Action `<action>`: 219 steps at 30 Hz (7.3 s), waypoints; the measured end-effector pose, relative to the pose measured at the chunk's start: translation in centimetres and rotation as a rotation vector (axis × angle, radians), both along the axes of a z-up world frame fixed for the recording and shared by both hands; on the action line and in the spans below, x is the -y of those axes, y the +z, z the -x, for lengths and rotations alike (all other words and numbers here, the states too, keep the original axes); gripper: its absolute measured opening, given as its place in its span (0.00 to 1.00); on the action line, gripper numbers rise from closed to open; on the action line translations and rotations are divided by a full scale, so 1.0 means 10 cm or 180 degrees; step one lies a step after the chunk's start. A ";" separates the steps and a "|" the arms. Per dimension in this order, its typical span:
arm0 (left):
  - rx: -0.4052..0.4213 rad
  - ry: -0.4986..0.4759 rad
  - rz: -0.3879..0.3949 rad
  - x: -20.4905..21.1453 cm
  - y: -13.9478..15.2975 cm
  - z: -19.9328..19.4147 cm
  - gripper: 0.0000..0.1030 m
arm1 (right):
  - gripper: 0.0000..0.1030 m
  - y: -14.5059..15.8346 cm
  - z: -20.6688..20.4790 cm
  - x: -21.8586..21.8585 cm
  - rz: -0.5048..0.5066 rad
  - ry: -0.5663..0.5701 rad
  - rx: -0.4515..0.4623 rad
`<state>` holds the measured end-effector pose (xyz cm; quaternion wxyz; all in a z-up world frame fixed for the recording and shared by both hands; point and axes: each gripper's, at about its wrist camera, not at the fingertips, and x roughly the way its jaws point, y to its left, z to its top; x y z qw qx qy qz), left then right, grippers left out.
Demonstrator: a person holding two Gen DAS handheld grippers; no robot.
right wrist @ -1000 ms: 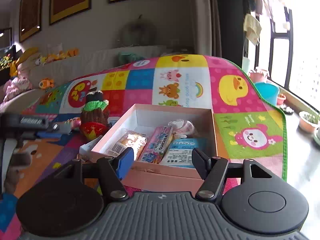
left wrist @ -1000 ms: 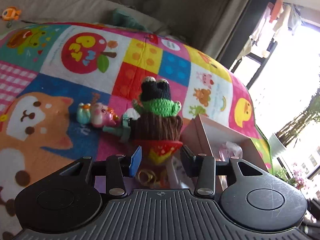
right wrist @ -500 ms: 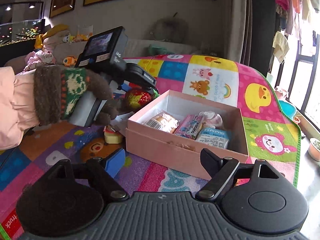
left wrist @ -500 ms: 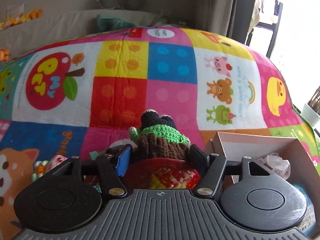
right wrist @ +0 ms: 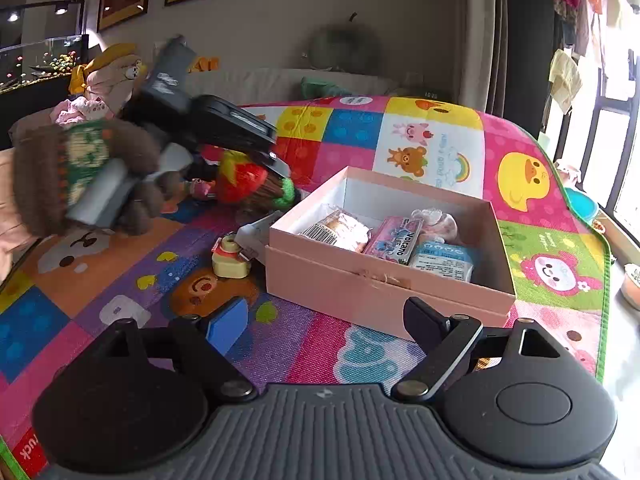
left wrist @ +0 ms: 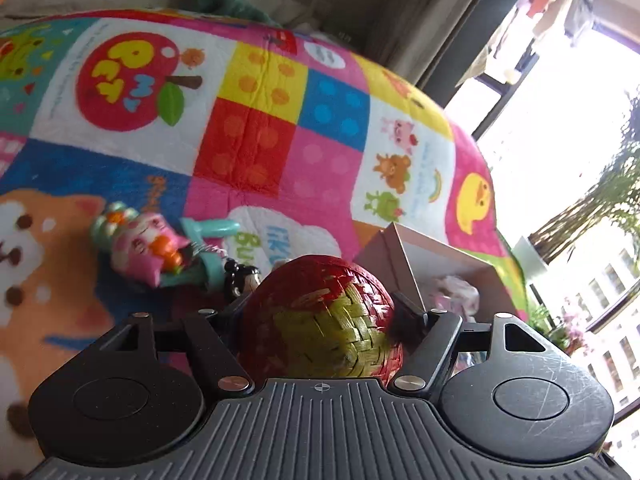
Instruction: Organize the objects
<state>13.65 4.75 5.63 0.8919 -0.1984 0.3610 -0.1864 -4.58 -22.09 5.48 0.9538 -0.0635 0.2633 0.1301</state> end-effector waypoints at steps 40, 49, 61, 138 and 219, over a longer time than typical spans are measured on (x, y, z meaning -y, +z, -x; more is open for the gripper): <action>0.0070 -0.0543 -0.0446 -0.10 -0.42 1.74 0.76 | 0.75 0.03 0.16 -0.32 -0.0131 0.0369 -0.0578; 0.0069 -0.0491 -0.0472 -0.09 -0.41 1.73 0.77 | 0.48 -0.18 -0.24 -0.18 -0.0517 0.0153 -0.0935; 0.0053 -0.0563 -0.0645 0.01 -0.40 1.72 0.77 | 0.56 -0.16 0.12 0.21 -0.0326 -0.0077 -0.0913; 0.0260 -0.0723 -0.0550 0.21 -0.34 1.40 0.53 | 0.77 0.78 -1.05 0.59 -0.0539 -0.0770 -0.0165; -0.0024 -0.0619 -0.0996 1.21 -0.46 1.13 0.51 | 1.00 -0.34 0.11 0.68 -0.0513 -0.1107 -0.0148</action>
